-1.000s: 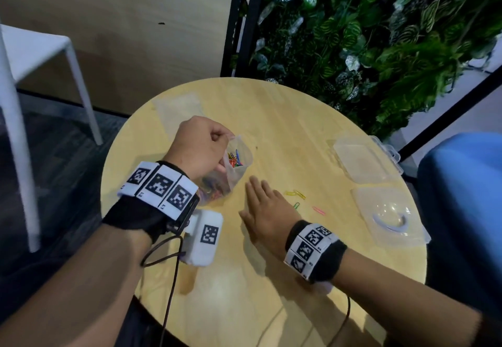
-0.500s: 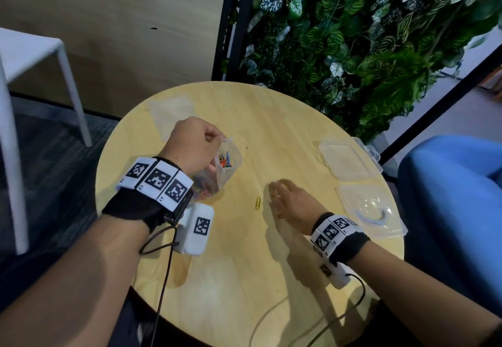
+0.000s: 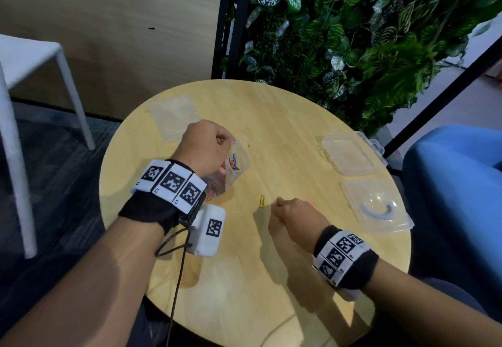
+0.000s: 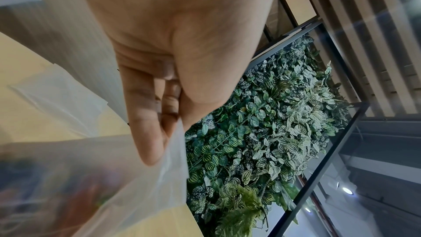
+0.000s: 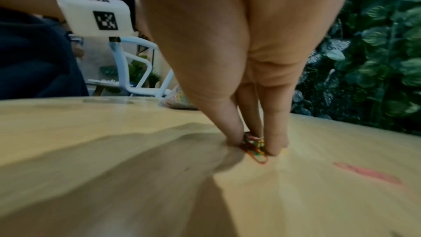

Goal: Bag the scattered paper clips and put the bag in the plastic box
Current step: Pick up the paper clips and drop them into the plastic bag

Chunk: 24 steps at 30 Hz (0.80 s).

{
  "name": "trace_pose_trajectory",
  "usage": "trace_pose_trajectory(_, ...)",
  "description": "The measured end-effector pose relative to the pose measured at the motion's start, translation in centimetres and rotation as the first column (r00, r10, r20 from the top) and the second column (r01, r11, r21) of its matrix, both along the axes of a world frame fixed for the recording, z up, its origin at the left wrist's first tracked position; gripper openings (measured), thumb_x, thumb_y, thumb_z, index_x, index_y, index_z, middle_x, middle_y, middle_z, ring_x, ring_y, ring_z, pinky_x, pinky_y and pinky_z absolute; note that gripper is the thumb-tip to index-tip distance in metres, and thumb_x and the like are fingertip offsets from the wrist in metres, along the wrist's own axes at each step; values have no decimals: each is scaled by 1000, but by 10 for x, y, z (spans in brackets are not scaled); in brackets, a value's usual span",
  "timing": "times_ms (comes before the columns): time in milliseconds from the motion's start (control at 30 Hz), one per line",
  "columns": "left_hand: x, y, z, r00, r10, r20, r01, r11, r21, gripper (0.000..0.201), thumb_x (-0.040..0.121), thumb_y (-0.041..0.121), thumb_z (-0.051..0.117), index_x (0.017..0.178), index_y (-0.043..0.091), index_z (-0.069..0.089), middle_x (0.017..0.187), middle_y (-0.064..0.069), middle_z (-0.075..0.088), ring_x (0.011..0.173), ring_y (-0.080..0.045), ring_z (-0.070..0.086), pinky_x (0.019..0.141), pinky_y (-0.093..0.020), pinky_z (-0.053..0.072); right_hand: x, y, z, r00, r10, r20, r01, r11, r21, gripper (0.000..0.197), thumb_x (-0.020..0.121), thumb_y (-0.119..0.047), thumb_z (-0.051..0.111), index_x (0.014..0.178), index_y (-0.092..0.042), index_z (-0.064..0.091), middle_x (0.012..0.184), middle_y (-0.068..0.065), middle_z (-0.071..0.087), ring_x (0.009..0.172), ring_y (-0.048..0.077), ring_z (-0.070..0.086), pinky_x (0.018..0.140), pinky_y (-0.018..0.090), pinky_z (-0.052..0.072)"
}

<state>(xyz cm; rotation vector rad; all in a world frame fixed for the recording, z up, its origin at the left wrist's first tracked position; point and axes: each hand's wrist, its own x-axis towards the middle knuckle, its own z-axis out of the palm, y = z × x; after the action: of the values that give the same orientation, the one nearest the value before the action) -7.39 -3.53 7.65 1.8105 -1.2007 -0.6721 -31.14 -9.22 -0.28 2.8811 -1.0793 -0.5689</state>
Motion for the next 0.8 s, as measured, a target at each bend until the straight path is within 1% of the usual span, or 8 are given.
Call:
trace_pose_trajectory(100, 1, 0, 0, 1000, 7, 4, -7, 1000, -2, 21, 100, 9, 56, 96, 7, 76, 86, -2, 69, 51, -18, 73, 44, -23, 57, 13, 6, 9, 999, 5, -52, -7, 999, -42, 30, 94, -2, 39, 110, -5, 64, 97, 9, 64, 75, 27, 56, 64, 31, 41)
trace_pose_trajectory(300, 1, 1, -3, 1000, 2, 20, -2, 1000, -4, 20, 99, 8, 57, 98, 6, 77, 88, -4, 69, 52, -14, 71, 43, -21, 55, 24, -6, 1, 998, -60, -37, 55, 990, -127, 22, 92, -7, 51, 92, -11, 72, 81, 7, 68, 69, 25, 63, 59, 31, 52)
trace_pose_trajectory(500, -3, 0, -6, 1000, -5, 10, 5, 1000, 5, 20, 99, 9, 58, 96, 6, 78, 89, -6, 71, 46, -14, 69, 41, -22, 54, 32, -57, 19, 906, -373, 200, 360, 928, 99, 14, 83, -16, 66, 80, -7, 77, 73, 6, 73, 67, 22, 68, 68, 32, 60)
trace_pose_trajectory(567, -4, -1, -7, 1000, -11, 10, 11, 1000, 3, 20, 98, 9, 58, 94, 7, 78, 89, -6, 72, 47, -11, 69, 41, -18, 52, 27, -77, 28, 762, -572, 302, 491, 816, 305, 9, 77, -19, 77, 77, -10, 79, 74, 3, 75, 69, 16, 69, 70, 32, 60)
trace_pose_trajectory(633, -4, -3, -7, 999, -13, 37, 13, 1000, -2, 21, 97, 10, 59, 90, 9, 79, 87, -3, 75, 53, -7, 69, 45, -12, 50, 25, -87, 39, 445, -811, 381, 514, 579, 632, 12, 72, -14, 82, 79, -5, 78, 79, 9, 75, 77, 20, 71, 72, 31, 61)
trace_pose_trajectory(700, -3, -5, -8, 1000, -11, 21, 11, 1000, 5, 23, 97, 9, 58, 87, 9, 78, 82, 1, 75, 50, -10, 70, 45, -16, 52, 33, -85, 55, 169, -933, 318, 215, 350, 912, 13, 77, -1, 76, 88, 5, 73, 88, 16, 73, 87, 26, 70, 71, 25, 60)
trace_pose_trajectory(733, -3, -5, -9, 1000, -9, 2, 9, 1000, 12, 23, 97, 9, 57, 87, 8, 78, 79, 2, 73, 46, -13, 70, 44, -19, 53, 41, -81, 64, 118, -956, 270, 58, 278, 959, 12, 81, 3, 70, 92, 7, 69, 90, 17, 71, 87, 25, 70, 70, 22, 59)
trace_pose_trajectory(800, -3, -6, -9, 1000, 1, -18, 0, 1000, 12, 23, 98, 9, 57, 88, 8, 77, 77, 2, 72, 43, -14, 69, 43, -21, 54, 60, -68, 80, 123, -968, 219, -122, 204, 971, 10, 85, 8, 62, 94, 7, 67, 88, 13, 71, 80, 18, 71, 72, 19, 59)
